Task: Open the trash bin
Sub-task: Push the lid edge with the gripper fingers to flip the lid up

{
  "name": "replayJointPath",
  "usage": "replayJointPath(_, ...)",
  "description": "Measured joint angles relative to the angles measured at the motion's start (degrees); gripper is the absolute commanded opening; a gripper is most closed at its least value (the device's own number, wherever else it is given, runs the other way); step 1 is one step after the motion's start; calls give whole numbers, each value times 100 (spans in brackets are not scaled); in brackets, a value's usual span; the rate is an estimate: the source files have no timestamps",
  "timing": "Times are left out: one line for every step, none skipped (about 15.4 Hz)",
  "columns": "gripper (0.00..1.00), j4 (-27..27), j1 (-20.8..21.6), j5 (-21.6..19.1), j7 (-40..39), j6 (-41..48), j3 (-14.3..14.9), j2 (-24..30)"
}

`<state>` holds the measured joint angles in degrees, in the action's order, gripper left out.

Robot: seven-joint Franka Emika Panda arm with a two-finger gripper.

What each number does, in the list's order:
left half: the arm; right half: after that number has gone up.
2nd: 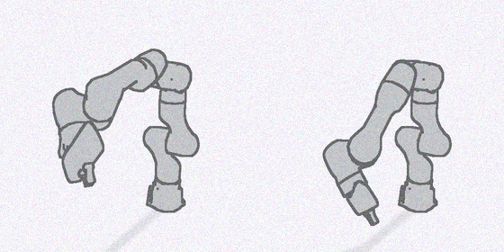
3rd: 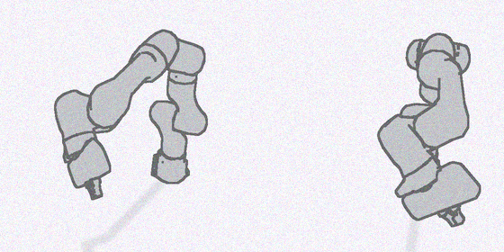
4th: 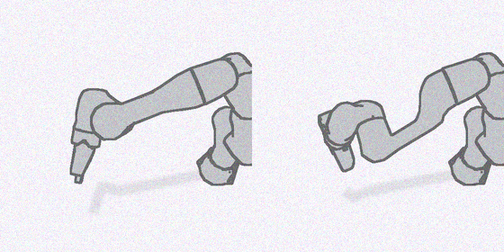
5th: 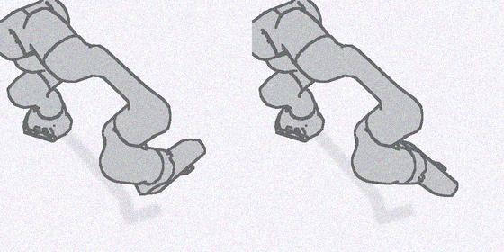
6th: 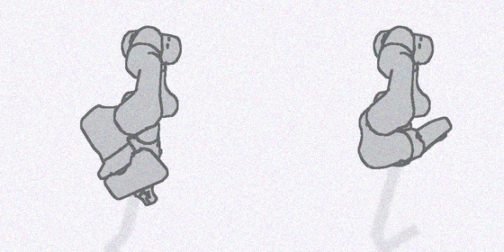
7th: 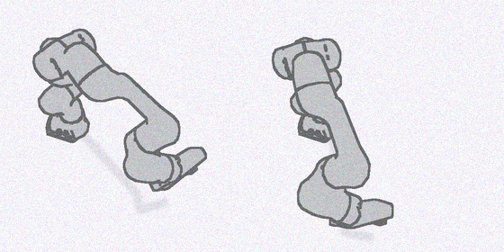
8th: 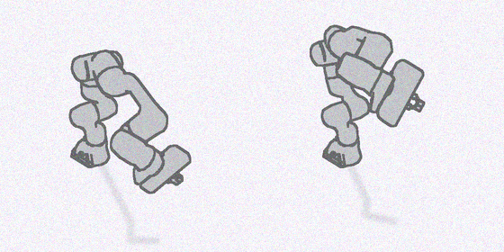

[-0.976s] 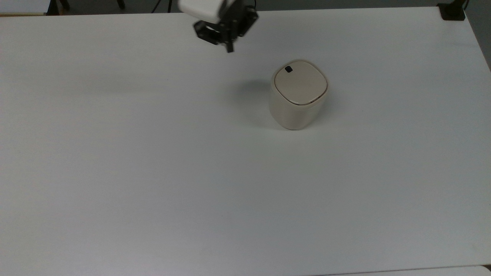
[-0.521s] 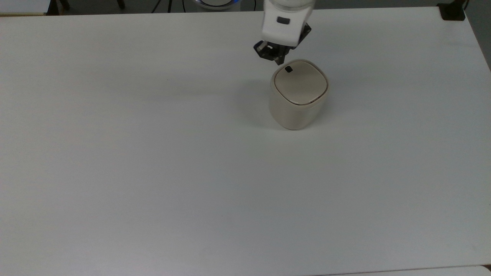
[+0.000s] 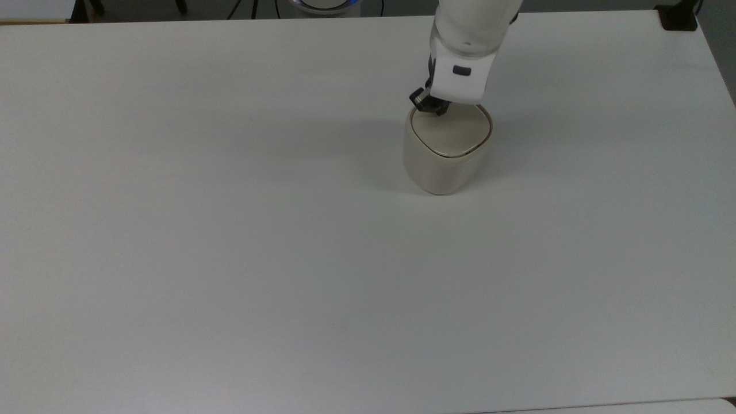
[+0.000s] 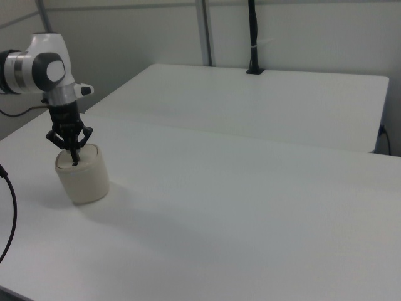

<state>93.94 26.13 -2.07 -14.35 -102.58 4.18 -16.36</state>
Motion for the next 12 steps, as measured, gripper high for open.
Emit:
replayJointPath(0, -31, 27, 19, 28, -39, 3, -50)
replayJointPath(0, -69, 47, 20, 31, -49, 3, -50)
replayJointPath(0, -69, 65, 21, 32, -84, 3, -62)
replayJointPath(0, -71, 77, 21, 35, -104, 3, -74)
replayJointPath(0, -79, 79, 21, 38, -106, 3, -73)
replayJointPath(0, -82, 79, 20, 42, -106, 5, -72)
replayJointPath(0, -85, 76, 20, 56, -106, 7, -64)
replayJointPath(0, -90, 64, 20, 77, -106, 11, -45)
replayJointPath(0, -96, 34, 20, 103, -91, 16, -9)
replayJointPath(0, -102, -6, 20, 110, -31, 32, 49)
replayJointPath(0, -114, -67, 20, 111, 99, 50, 144)
replayJointPath(4, -122, -120, 20, 111, 214, 63, 235)
